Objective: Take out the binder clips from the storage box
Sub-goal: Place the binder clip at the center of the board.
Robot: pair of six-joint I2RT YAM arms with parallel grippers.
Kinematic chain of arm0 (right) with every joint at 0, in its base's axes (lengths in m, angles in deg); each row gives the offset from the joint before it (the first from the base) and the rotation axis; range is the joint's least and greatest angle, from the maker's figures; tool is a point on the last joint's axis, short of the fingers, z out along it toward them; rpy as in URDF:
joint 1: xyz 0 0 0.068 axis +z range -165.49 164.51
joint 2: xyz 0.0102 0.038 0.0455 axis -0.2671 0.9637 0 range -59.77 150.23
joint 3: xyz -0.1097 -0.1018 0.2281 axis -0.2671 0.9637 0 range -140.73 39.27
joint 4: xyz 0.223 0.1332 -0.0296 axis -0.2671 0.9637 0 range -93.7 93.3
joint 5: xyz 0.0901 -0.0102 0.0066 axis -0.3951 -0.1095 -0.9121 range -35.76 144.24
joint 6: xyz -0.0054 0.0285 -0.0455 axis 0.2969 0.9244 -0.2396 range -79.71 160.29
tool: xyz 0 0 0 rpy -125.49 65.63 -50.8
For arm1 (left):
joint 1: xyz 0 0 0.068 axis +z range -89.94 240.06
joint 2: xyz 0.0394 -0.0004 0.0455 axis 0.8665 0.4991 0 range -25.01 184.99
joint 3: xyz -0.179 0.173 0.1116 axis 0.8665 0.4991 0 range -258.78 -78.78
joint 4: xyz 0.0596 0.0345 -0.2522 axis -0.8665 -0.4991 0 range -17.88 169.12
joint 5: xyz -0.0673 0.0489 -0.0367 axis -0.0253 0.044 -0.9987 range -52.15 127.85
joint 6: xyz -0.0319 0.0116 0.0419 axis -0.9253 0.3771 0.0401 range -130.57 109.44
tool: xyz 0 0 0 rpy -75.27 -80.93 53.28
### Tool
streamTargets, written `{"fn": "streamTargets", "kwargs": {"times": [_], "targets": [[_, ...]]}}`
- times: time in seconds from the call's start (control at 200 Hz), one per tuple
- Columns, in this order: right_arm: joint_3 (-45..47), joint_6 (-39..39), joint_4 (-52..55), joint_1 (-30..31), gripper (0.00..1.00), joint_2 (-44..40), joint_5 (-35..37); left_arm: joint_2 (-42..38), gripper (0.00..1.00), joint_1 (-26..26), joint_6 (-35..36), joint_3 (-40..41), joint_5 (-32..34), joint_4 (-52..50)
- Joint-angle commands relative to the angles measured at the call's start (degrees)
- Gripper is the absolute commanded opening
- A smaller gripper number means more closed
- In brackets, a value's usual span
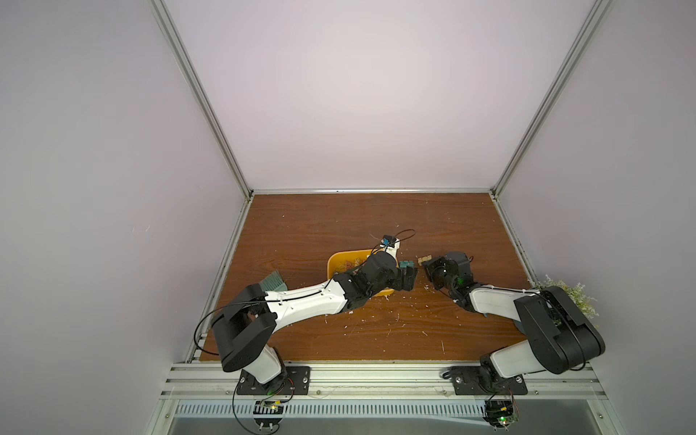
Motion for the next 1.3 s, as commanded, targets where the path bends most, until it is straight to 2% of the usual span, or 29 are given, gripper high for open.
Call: {"fn": "streamTargets", "kwargs": {"times": [0.0, 0.16, 0.415, 0.675, 0.796, 1.291], "targets": [[-1.1, 4.4, -3.7, -0.1, 0.00, 2.1, -3.0, 0.1, 1.00, -0.4, 0.1, -1.1, 1.3, -0.5], [-0.9, 5.9, -3.9, -0.2, 0.00, 2.9, -3.5, -0.3, 1.00, -0.5, 0.3, -0.9, 2.0, -1.0], [0.9, 7.2, -1.8, -0.2, 0.01, -0.5, -0.8, -0.4, 1.00, -0.4, 0.1, -0.5, 1.8, -1.1], [1.3, 8.0, -3.3, -0.2, 0.02, 0.0, -3.7, -0.4, 1.00, -0.5, -0.2, -0.1, 1.6, -0.7], [1.2, 7.8, -2.6, -0.2, 0.06, 0.1, -3.3, -0.6, 1.00, -0.5, -0.4, 0.0, 1.5, -0.9], [1.5, 8.0, -3.2, -0.1, 0.08, -0.2, -5.5, -0.3, 1.00, -0.4, 0.1, -0.1, 2.1, -1.5]]}}
